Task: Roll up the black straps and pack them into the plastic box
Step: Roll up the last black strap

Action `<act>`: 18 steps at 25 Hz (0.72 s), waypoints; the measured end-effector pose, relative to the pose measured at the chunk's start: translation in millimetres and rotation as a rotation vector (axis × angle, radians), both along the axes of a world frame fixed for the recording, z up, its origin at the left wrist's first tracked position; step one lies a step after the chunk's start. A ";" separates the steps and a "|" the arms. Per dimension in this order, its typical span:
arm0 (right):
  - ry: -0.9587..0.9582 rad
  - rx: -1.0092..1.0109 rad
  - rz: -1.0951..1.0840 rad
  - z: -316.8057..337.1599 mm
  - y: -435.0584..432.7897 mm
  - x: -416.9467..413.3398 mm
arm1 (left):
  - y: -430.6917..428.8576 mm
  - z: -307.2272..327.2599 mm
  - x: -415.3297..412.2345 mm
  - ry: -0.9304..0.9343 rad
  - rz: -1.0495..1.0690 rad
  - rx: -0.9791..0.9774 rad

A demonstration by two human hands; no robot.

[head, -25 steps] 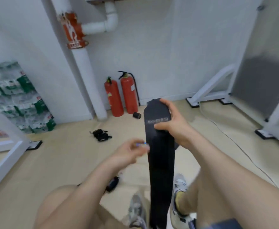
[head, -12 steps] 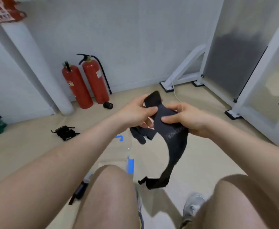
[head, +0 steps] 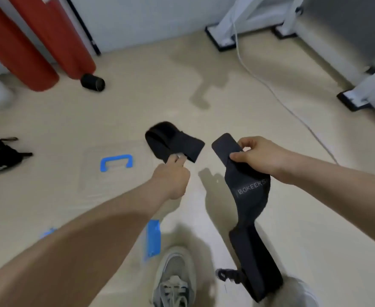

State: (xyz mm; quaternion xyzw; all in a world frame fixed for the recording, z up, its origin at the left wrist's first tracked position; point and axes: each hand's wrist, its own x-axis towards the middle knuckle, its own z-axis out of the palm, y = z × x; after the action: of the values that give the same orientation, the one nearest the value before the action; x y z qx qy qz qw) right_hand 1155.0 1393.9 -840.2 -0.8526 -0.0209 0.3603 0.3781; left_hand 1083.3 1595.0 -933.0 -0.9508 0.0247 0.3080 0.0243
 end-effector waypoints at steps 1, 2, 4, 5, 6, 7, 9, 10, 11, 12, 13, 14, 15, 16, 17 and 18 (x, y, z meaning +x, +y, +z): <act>0.043 -0.008 -0.018 -18.0 3.3 4.4 | 1.0 -20.4 11.2 -0.020 -0.041 0.051; 0.093 -0.014 -0.044 -33.6 4.1 6.9 | 2.1 -38.4 23.8 -0.041 -0.059 0.086; 0.178 -0.024 -0.112 -51.8 1.2 8.1 | 3.9 -60.0 47.5 -0.039 -0.066 0.144; 0.210 -0.030 -0.135 -55.6 -0.4 8.0 | 5.8 -67.4 56.9 -0.020 -0.066 0.169; 0.230 -0.036 -0.144 -57.1 -1.3 8.1 | 7.8 -74.3 63.5 -0.005 -0.071 0.185; 0.245 -0.042 -0.142 -56.3 -1.3 9.8 | 9.4 -78.6 68.1 0.003 -0.070 0.173; 0.265 -0.042 -0.135 -52.9 -0.8 16.3 | 11.9 -78.5 74.0 -0.052 -0.002 0.010; 0.282 -0.004 -0.149 -50.4 0.0 21.0 | 11.6 -70.4 76.2 -0.131 0.083 -0.151; 0.311 0.065 -0.184 -46.2 0.5 26.5 | 10.8 -59.2 79.2 -0.257 0.231 -0.369; 0.339 0.148 -0.233 -40.1 -0.3 32.8 | 9.0 -42.5 81.2 -0.394 0.438 -0.626; 0.359 0.225 -0.272 -31.2 -0.4 38.2 | 8.6 -22.5 80.2 -0.500 0.676 -0.880; 0.362 0.283 -0.292 -18.1 -0.7 43.1 | 9.4 1.9 77.5 -0.570 0.897 -1.136; 0.347 0.324 -0.301 -2.8 -1.0 47.9 | 10.0 26.9 74.1 -0.600 1.070 -1.351; 0.324 0.362 -0.295 14.1 -1.4 51.8 | 10.0 51.7 69.6 -0.595 1.186 -1.515; 0.296 0.397 -0.272 33.9 -1.2 54.3 | 8.4 77.6 63.4 -0.559 1.252 -1.655; 0.261 0.423 -0.240 53.9 -1.8 53.0 | 5.2 104.6 54.4 -0.513 1.283 -1.768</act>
State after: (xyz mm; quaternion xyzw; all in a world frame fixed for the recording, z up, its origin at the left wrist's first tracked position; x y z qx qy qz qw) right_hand 1208.0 1392.1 -786.3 -0.6972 0.0544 0.4075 0.5873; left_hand 1137.7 1600.2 -828.4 -0.5060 -0.2652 -0.0671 -0.8180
